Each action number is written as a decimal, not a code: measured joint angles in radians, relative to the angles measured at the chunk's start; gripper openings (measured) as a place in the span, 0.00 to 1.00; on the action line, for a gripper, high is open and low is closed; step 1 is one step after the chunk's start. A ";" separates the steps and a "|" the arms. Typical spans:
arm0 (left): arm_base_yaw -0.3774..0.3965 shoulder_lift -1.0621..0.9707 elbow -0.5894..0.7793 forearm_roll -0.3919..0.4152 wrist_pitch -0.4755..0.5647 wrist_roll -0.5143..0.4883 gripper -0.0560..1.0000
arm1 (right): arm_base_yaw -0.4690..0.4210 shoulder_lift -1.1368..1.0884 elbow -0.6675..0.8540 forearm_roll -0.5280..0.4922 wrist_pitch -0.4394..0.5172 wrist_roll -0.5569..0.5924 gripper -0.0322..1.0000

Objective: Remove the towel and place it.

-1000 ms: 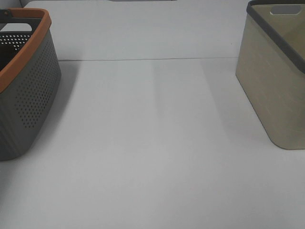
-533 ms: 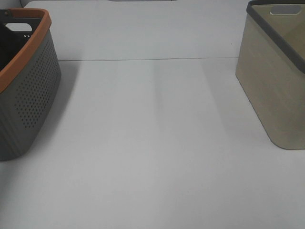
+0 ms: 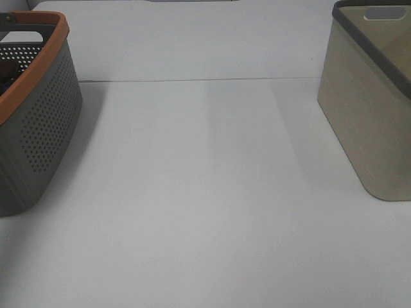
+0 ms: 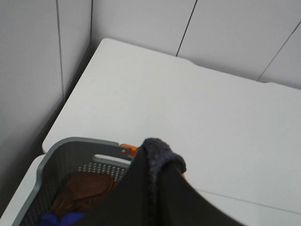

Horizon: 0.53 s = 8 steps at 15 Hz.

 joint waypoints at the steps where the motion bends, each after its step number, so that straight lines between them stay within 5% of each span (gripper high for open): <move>1: 0.000 -0.027 0.000 -0.026 -0.022 0.003 0.05 | 0.000 0.000 0.000 0.000 0.000 0.000 0.76; 8: -0.008 -0.135 0.000 -0.342 -0.187 0.082 0.05 | 0.000 0.000 0.000 0.000 0.000 0.000 0.76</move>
